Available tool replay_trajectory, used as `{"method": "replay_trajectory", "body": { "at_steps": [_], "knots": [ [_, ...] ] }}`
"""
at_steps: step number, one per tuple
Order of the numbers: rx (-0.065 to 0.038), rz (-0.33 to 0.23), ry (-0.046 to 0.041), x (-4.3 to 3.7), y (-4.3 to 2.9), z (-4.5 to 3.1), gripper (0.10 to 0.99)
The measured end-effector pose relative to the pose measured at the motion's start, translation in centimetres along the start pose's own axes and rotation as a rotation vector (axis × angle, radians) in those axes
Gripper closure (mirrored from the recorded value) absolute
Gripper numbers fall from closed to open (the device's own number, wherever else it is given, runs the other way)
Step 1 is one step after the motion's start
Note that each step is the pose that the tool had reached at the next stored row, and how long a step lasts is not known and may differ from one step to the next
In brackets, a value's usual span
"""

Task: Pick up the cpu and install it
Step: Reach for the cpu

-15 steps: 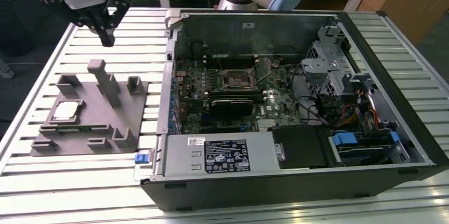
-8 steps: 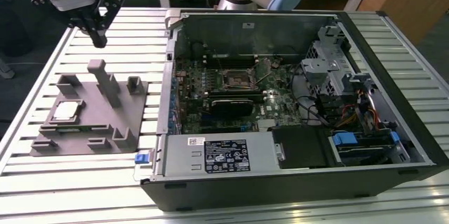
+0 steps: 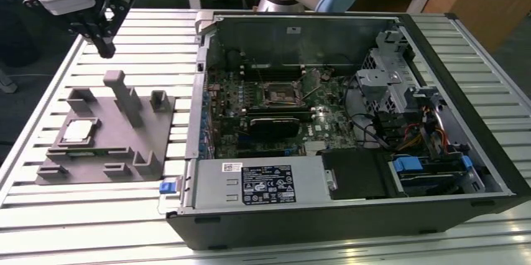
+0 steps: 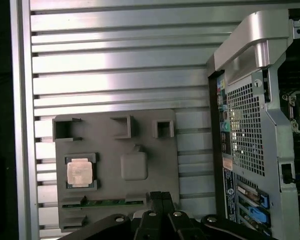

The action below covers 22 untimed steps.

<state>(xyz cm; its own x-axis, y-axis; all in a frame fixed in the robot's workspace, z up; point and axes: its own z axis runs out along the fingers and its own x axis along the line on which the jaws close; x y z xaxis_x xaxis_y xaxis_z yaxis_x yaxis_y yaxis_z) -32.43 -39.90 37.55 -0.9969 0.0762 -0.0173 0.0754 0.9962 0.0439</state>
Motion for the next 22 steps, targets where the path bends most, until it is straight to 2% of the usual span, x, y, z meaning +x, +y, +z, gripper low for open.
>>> {"method": "replay_trajectory", "body": {
  "at_steps": [22],
  "knots": [
    [0.0, 0.0, 0.0059, 3.75, -0.31, 0.56, 0.98]
  ]
}}
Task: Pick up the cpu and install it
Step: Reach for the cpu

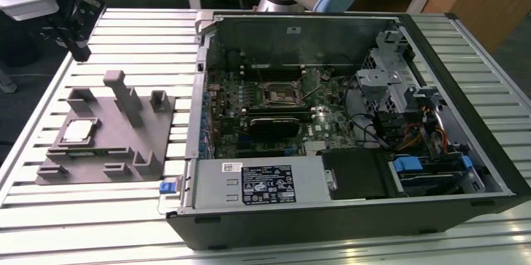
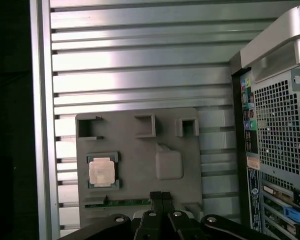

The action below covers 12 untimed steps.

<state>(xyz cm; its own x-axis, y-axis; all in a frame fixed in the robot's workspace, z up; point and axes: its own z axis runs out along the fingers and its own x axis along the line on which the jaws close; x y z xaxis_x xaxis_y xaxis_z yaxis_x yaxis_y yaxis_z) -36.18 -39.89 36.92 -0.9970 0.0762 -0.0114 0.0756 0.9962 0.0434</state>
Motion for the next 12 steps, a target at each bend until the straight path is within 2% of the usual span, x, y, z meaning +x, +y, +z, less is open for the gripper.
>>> {"method": "replay_trajectory", "body": {
  "at_steps": [5, 9, 12],
  "knots": [
    [0.001, 0.0, 0.0053, 0.6, -0.22, 0.23, 0.98],
    [0.002, -0.005, 0.0151, 0.72, -0.6, 0.39, 0.98],
    [0.003, -0.007, 0.0188, 1.21, -0.76, 0.51, 0.98]
  ]
}}
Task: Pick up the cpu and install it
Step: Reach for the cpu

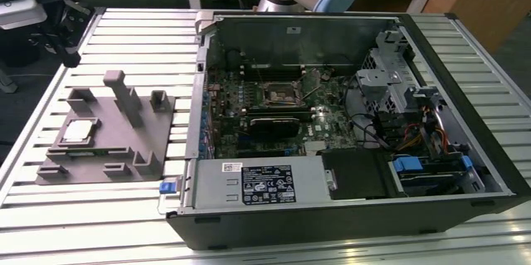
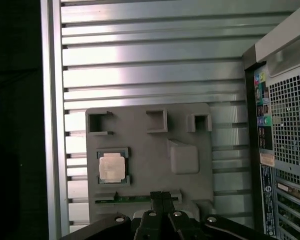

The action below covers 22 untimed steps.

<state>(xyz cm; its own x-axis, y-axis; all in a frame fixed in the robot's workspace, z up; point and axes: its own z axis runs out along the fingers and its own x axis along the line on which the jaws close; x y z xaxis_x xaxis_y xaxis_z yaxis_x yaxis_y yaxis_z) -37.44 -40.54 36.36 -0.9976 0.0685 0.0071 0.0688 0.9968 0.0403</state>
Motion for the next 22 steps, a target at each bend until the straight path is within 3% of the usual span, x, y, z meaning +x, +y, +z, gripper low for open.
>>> {"method": "replay_trajectory", "body": {
  "at_steps": [22],
  "knots": [
    [0.001, 0.0, 0.009, 5.66, -0.45, 0.87, 0.98]
  ]
}}
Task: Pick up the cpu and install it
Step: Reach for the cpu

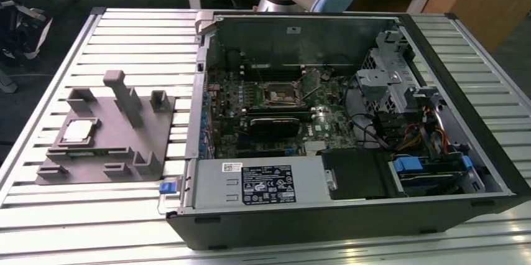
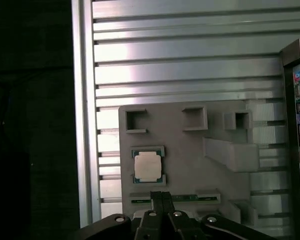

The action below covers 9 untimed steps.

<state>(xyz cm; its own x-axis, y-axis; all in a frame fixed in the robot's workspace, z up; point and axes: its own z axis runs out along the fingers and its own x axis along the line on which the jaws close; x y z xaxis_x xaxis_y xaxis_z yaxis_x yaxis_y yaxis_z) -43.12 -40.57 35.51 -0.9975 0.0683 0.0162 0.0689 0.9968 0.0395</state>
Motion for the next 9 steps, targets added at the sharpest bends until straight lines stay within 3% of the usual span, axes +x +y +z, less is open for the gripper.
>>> {"method": "replay_trajectory", "body": {
  "at_steps": [9],
  "knots": [
    [0.0, 0.0, 0.0021, 1.71, -0.13, 0.27, 0.98]
  ]
}}
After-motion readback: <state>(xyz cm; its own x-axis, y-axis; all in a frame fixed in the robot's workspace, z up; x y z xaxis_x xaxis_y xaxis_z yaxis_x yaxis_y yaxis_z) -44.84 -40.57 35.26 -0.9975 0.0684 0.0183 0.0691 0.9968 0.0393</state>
